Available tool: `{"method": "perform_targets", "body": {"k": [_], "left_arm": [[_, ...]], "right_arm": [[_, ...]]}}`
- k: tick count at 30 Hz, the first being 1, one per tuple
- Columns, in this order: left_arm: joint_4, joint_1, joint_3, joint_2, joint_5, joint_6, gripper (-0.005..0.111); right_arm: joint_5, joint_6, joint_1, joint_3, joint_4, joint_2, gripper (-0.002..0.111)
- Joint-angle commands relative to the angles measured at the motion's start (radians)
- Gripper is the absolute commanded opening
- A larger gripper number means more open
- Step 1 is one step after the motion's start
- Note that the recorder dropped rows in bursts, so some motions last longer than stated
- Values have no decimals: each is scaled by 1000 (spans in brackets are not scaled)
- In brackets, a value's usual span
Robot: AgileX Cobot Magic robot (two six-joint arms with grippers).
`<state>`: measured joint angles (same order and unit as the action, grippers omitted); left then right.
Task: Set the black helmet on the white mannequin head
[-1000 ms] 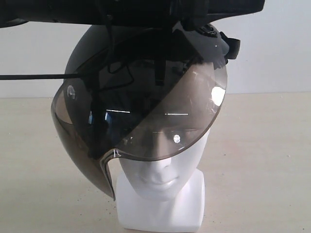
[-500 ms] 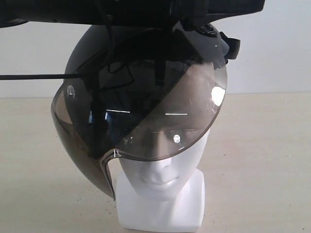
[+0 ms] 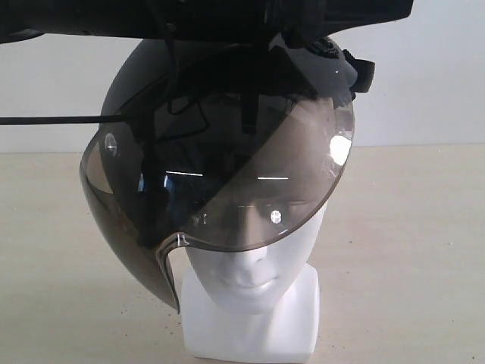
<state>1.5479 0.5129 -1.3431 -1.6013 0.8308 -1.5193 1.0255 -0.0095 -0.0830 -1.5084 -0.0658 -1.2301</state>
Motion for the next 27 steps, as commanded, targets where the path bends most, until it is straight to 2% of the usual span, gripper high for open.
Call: {"method": "perform_targets", "body": {"k": [1,3,5,7,12,14,19,27], "left_arm": [[-153,-1,77,-98,-22,136,4],[-153,-1,77,-98,-22,136,4],[-153,-1,77,-98,-26,136,4],[-153,-1,77,-98,-26,136,4],[-153,-1,77,-98,-26,132,4],[-153,-1,77,-98,-26,132,4],[-153,-1,77,-98,-25,110,4],[-184,-1,77,-98,-12,108,4]], "right_arm": [[-11,-284,-146,-1,-525,-55,0],[57,-383,-183,-1,-669,-76,0],[107,-410,-188,-1,-707,-93,2],[163,-410,-188,-1,-709,-109,9],[196,-410,-186,-1,-794,-130,43],[196,-387,-186,-1,-829,-130,49],[196,-282,-163,-1,-885,-130,49],[196,-220,8,-1,-816,-130,49]]}}
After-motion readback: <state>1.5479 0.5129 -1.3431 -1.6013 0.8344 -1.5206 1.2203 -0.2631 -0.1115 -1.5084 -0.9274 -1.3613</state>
